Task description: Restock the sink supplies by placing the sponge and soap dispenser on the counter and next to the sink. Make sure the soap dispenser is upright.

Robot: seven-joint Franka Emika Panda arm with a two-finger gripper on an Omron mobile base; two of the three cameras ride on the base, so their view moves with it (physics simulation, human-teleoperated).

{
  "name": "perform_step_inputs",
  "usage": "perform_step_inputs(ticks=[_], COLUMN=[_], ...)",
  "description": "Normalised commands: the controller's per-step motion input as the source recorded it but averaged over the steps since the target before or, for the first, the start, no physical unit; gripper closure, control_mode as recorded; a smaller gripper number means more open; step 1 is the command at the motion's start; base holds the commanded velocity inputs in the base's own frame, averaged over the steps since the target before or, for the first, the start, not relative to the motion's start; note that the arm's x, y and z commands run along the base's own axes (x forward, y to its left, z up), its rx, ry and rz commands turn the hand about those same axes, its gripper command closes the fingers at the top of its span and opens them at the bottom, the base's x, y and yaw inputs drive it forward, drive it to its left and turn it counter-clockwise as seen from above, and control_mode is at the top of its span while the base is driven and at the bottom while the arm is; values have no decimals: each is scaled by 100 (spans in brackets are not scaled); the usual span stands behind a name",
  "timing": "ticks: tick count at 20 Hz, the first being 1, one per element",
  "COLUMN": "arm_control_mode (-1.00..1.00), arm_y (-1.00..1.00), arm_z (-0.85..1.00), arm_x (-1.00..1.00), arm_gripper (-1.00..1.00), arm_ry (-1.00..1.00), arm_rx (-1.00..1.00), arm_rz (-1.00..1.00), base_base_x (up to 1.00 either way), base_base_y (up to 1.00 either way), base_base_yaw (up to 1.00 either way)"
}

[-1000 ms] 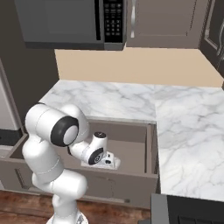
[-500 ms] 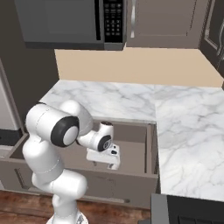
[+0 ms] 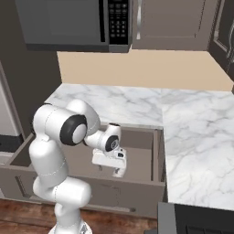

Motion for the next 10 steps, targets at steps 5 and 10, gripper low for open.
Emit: perform_step_inputs(ticks=[5, 10], arm_control_mode=[-100, -100], arm_y=[-15, -29], arm_z=[0, 0], arm_x=[9, 16], arm_gripper=[-100, -100], arm_ry=[0, 0], arm_rx=[1, 3], arm_rz=[0, 0], base_base_x=[0, 0], base_base_y=[0, 0], base_base_yaw=[0, 0])
